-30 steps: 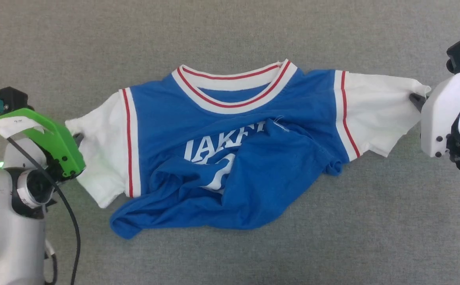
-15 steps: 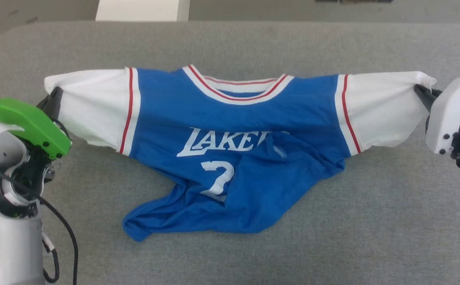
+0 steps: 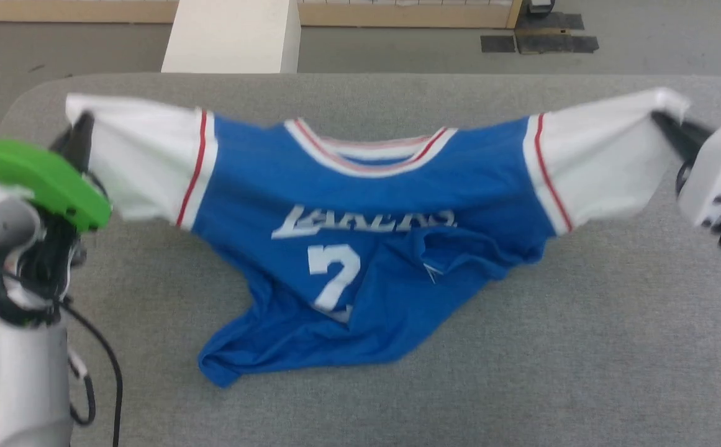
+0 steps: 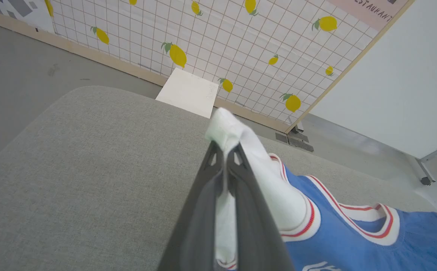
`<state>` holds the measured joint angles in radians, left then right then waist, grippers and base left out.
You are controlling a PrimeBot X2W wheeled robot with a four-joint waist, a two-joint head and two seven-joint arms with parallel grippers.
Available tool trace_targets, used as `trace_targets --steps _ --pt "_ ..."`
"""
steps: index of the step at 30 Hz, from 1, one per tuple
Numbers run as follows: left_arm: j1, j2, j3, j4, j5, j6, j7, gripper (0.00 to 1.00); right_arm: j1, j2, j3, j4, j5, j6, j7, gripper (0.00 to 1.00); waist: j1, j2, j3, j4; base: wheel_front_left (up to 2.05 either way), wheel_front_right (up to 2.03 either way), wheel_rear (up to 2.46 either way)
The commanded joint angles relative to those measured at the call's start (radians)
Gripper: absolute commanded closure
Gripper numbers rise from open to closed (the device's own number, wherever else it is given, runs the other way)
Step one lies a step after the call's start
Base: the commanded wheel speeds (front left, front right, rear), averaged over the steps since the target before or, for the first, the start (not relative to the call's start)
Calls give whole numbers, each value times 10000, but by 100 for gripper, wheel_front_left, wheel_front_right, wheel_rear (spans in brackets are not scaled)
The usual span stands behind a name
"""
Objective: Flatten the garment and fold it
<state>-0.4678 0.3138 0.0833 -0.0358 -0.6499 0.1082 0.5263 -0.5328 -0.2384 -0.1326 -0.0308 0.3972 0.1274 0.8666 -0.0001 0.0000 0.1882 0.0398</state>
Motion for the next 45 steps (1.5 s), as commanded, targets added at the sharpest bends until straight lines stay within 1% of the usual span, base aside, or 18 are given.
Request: trace_targets --steps 1,5,9,12,22,29,34,40,45 --pt "-489 29 -97 16 170 58 -76 100 -485 -82 -22 24 20 33 -9 100 1 0 135 28 0 0 0" --pt "-1708 86 -398 379 469 -21 -304 100 -1698 -194 15 369 56 33 -44 100 1 0 309 54 0 0 0" --pt "-3096 202 -604 1087 736 -220 -699 100 -2999 -262 4 940 42 33 -182 100 1 0 484 72 0 0 0" --pt "-4246 293 -747 1823 958 -414 -1128 100 -4043 -265 -92 1573 -44 33 -472 100 1 0 653 87 0 0 0" --pt "-7210 313 -1131 3753 1726 -610 -2738 100 -6728 -39 -259 3502 -945 33 -1723 100 1 0 1152 45 0 0 0" --pt "-9187 365 -1573 4863 2444 -599 -3689 100 -8874 343 -850 4678 -1985 33 -2617 100 1 0 2001 -19 0 0 0" --pt "-10493 413 -1767 5365 2902 -425 -4380 100 -10438 640 -1354 5377 -2798 33 -3370 100 1 0 2781 -109 0 0 0" --pt "-11318 428 -1760 5787 3098 -264 -5249 100 -11691 806 -1803 5937 -3363 33 -4487 100 1 0 3544 -180 0 0 0" --pt "-11461 320 -1749 6188 3019 -295 -5738 100 -12136 813 -1826 6454 -3491 33 -5090 100 1 0 3932 -182 0 0 0"
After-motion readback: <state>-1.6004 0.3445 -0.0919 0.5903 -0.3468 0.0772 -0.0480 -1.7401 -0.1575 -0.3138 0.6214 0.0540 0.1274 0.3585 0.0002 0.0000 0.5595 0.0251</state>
